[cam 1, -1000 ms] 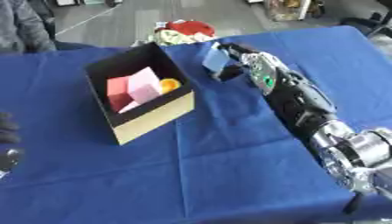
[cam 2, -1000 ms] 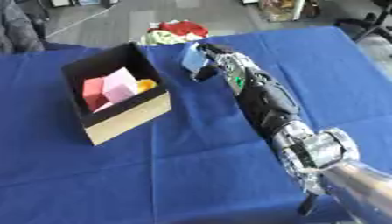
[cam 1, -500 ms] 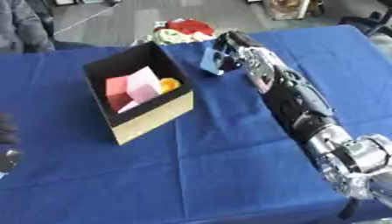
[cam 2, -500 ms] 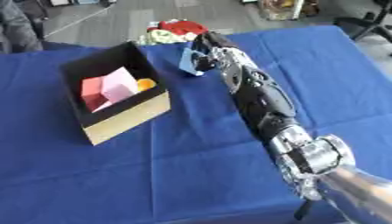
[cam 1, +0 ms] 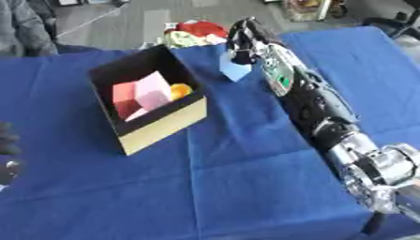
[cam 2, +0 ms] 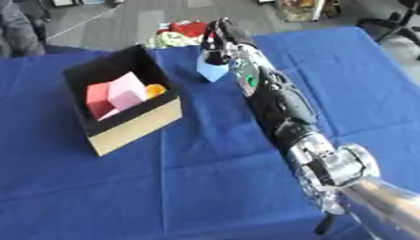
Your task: Pick up objects on the table and place them in the box.
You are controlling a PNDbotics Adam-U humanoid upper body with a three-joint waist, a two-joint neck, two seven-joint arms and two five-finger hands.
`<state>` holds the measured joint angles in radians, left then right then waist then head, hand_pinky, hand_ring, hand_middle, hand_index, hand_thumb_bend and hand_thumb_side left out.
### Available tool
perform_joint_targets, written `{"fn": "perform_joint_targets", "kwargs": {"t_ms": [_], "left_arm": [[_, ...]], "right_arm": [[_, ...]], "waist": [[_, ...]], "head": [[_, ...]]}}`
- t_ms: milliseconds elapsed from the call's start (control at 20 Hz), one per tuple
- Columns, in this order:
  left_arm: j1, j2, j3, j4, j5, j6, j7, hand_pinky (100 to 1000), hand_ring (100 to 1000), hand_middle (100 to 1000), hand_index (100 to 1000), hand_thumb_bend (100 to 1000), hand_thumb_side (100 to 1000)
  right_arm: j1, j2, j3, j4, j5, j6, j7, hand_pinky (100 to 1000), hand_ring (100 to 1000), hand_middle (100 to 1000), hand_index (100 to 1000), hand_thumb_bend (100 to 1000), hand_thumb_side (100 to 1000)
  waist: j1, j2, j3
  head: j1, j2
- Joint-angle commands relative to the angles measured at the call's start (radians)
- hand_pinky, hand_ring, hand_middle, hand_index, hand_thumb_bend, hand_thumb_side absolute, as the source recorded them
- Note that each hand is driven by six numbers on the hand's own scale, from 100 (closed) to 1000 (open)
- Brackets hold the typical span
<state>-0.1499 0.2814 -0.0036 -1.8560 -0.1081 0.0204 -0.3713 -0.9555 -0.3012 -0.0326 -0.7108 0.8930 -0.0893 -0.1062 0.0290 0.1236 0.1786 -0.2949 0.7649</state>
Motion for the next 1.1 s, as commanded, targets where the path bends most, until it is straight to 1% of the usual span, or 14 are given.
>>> {"fn": "perform_joint_targets", "kwargs": {"t_ms": [50,150,200,250,300,350,400,500,550,600,750,900,1100], "left_arm": [[-0.013,0.015,0.007,-0.024,0.003,0.0,0.002,769,630,642,810,612,493],[-0.013,0.015,0.007,-0.023,0.003,0.0,0.001,769,630,643,810,612,493],[-0.014,0.015,0.007,-0.023,0.004,0.0,0.001,769,630,643,810,612,493],[-0.013,0.016,0.007,-0.024,0.004,-0.001,0.001,769,630,643,810,612,493],[-0.013,0.016,0.007,-0.024,0.004,-0.001,0.001,769,630,643,810,613,493],[-0.013,0.017,0.008,-0.024,0.004,0.0,0.002,769,630,643,810,613,493],[-0.012,0.017,0.008,-0.024,0.003,0.0,0.002,769,629,643,810,613,493],[-0.012,0.017,0.007,-0.023,0.002,0.0,0.002,769,629,643,810,613,493],[-0.012,0.016,0.007,-0.023,0.002,0.0,0.001,769,629,643,810,613,493],[-0.012,0.016,0.007,-0.023,0.002,0.0,0.001,769,629,643,810,614,493],[-0.01,0.015,0.007,-0.023,0.001,0.0,0.001,769,629,643,810,614,494],[-0.012,0.013,0.006,-0.024,0.002,-0.001,0.0,769,629,644,810,615,494],[-0.02,0.012,0.003,-0.027,0.003,-0.002,-0.003,769,629,644,810,616,494]], "right_arm": [[-0.036,-0.014,0.023,-0.016,-0.037,-0.018,-0.036,458,432,300,363,100,100],[-0.042,-0.016,0.035,-0.028,-0.047,-0.026,-0.029,465,438,305,369,100,100],[-0.042,-0.016,0.039,-0.031,-0.05,-0.027,-0.022,497,463,340,411,100,100],[-0.042,-0.017,0.041,-0.03,-0.05,-0.026,-0.011,502,467,341,412,100,100],[-0.04,-0.017,0.043,-0.027,-0.05,-0.025,0.001,569,524,401,479,100,100],[-0.037,-0.017,0.047,-0.017,-0.046,-0.026,0.016,641,605,498,595,157,100],[-0.032,-0.016,0.056,-0.001,-0.039,-0.027,0.031,771,772,741,874,258,151],[-0.028,-0.016,0.068,0.043,-0.017,-0.029,0.063,862,867,873,957,327,245],[-0.029,-0.017,0.059,0.063,-0.009,-0.024,0.079,888,891,907,971,341,270],[-0.029,-0.018,0.048,0.078,-0.003,-0.015,0.096,896,897,920,975,347,294],[-0.026,-0.021,0.017,0.089,-0.002,0.016,0.14,921,917,943,984,358,326],[-0.025,-0.022,0.0,0.093,-0.013,0.039,0.149,947,933,957,994,363,359],[-0.031,-0.027,-0.012,0.107,-0.057,0.046,0.161,966,945,967,1000,351,394]], "waist": [[-0.005,-0.006,-0.001],[-0.006,-0.008,-0.002],[-0.006,-0.009,-0.002],[-0.006,-0.009,-0.002],[-0.006,-0.01,-0.002],[-0.006,-0.01,-0.002],[-0.006,-0.01,-0.002],[-0.006,-0.009,-0.001],[-0.005,-0.009,-0.001],[-0.004,-0.008,-0.001],[-0.001,-0.006,-0.002],[0.003,0.0,0.002],[0.006,0.014,0.018]], "head": [[-0.006,-0.006],[-0.008,-0.007],[-0.009,-0.008],[-0.009,-0.008],[-0.009,-0.009],[-0.009,-0.009],[-0.01,-0.01],[-0.011,-0.011],[-0.012,-0.012],[-0.011,-0.013],[-0.01,-0.014],[-0.014,-0.018],[-0.032,-0.031]]}}
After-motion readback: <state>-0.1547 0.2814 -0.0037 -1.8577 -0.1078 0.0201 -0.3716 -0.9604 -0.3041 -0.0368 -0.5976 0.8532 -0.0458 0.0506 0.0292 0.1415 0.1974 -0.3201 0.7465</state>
